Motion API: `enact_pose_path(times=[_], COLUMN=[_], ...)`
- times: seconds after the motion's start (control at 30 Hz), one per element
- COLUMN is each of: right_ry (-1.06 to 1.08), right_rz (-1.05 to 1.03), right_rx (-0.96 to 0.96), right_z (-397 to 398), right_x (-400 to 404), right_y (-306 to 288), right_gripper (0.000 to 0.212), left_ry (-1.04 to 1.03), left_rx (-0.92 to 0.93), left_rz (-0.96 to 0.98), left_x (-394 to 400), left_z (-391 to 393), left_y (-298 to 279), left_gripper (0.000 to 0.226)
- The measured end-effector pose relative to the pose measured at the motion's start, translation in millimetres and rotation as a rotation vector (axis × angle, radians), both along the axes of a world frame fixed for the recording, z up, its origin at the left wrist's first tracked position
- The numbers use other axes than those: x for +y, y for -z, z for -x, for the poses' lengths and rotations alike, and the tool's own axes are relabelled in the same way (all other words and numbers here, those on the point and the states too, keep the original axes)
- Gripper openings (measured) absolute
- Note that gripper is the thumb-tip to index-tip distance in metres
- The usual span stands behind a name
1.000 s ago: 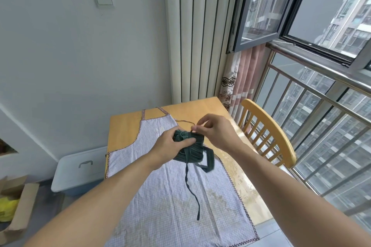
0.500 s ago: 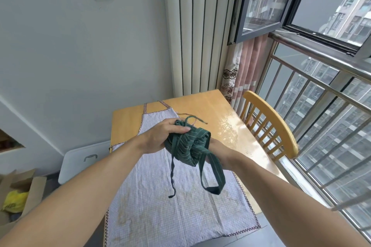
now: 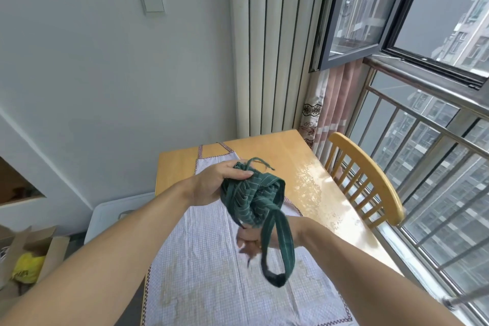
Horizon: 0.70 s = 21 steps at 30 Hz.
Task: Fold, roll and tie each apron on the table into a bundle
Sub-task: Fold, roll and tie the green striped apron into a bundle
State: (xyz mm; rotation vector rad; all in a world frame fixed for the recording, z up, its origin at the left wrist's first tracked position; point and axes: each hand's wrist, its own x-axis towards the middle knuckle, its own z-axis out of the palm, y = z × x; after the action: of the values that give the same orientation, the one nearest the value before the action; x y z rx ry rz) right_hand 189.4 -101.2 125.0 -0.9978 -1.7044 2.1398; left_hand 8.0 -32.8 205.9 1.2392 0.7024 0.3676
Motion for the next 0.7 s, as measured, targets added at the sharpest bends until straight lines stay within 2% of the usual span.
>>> enact_pose_path(times=[0.1,0.27,0.33,0.47,0.57,0.7], right_ry=[0.093,0.175,0.226,0.371,0.458,0.502], right_rz=[0.072,0.062,-0.058,-0.424,-0.515,-0.482], right_rx=[0.014,-0.15,-0.222,-0.376,-0.337,-0.168], right_z=[-25,-48,-40,-12,5,23], right_x=[10,32,38,40,39,40], right_y=[0,-7,-11,-4,15,23], right_gripper=[0.025,0.038,0.037,0.043,0.038,0.027], left_ry=[-0.006,0.052,0.06,0.027,0.041,0.079], left_rx=[0.033,0.144,0.179,0.232,0.27,0.284], left_rz=[0.005,-0.044,-0.082,-0.102,-0.089,-0.047], left_x=[0,-1,-1,-2,0,4], left_z=[11,20,24,35,43,54], left_y=[6,17,24,44,57,58], left_gripper=[0.025,0.024,0.028,0.036,0.045,0.035])
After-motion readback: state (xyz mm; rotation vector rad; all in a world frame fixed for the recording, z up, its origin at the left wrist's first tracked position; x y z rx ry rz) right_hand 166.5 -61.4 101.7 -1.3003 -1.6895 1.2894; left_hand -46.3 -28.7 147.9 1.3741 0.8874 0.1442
